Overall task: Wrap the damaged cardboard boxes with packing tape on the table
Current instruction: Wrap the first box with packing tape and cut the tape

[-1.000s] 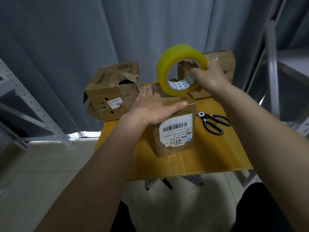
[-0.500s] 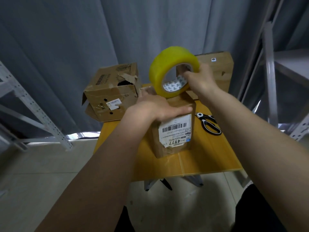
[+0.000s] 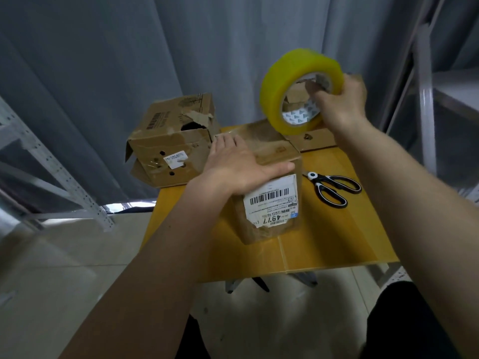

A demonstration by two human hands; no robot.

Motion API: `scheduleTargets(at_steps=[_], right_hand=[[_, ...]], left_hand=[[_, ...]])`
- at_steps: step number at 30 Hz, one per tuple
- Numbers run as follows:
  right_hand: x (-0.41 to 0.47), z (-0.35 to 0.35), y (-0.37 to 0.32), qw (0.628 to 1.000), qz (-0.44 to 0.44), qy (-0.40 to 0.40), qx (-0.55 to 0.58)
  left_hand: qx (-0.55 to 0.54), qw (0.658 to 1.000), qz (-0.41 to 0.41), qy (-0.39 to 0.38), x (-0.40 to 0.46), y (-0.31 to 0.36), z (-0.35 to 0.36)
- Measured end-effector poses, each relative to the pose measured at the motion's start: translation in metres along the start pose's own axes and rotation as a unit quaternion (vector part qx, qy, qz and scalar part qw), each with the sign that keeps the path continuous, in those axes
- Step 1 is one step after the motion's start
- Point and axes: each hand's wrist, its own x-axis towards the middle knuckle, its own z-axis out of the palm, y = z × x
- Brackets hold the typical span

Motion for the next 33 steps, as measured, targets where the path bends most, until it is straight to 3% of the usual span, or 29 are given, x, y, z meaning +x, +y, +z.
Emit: scheduleTargets(at_steps=[5, 12, 15, 19, 25, 33], right_hand=[[-0.003, -0.007, 0.018, 0.995, 0.055, -0.012, 0.078], [0.002, -0.013, 0.033, 0.995, 0.067, -0.005, 0.073], [0.006, -0.022, 0.046, 0.991, 0.109, 0.011, 0.074], [-0.007, -0.026, 0.072, 0.966, 0.229, -0.006, 0.120], [-0.021, -0.011, 0.096, 0.927, 0.315, -0.020, 0.201], [-0.030, -0.006, 0.104, 0.907, 0.348, -0.014, 0.236]], left_hand=[[0.017, 1.000, 0.002, 0.006, 0.001, 0.007, 0.001], [0.015, 1.000, 0.005, 0.005, 0.000, 0.007, 0.002], [0.007, 1.000, 0.001, 0.003, 0.000, 0.006, 0.001], [0.005, 1.000, 0.003, 0.009, 0.002, 0.006, 0.003], [-0.034, 0.999, 0.025, -0.003, 0.000, 0.005, 0.004], [-0.009, 0.999, 0.046, -0.025, 0.015, 0.036, -0.009]])
